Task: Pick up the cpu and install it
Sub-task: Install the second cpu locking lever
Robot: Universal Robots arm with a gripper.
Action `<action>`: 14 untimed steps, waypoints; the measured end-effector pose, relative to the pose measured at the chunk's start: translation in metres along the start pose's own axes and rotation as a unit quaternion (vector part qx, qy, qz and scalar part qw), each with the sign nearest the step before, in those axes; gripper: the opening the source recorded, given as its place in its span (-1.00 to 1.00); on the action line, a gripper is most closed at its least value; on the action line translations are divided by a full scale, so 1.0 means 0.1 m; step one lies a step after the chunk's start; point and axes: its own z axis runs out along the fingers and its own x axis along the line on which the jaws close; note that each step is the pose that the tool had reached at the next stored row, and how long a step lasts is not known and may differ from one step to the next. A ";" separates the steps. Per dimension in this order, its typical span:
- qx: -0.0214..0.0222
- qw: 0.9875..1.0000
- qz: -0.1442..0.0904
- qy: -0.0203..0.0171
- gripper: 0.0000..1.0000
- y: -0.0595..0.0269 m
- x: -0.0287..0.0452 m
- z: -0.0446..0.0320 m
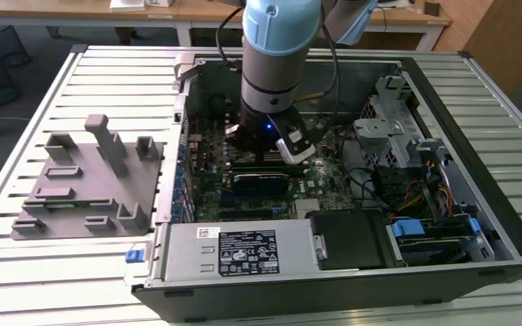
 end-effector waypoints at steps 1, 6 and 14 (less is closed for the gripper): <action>-0.001 1.000 0.000 0.000 -0.79 -0.006 0.005 0.008; -0.007 1.000 0.000 0.000 -0.79 -0.037 0.052 0.035; -0.025 1.000 -0.001 -0.001 -0.79 -0.057 0.112 0.051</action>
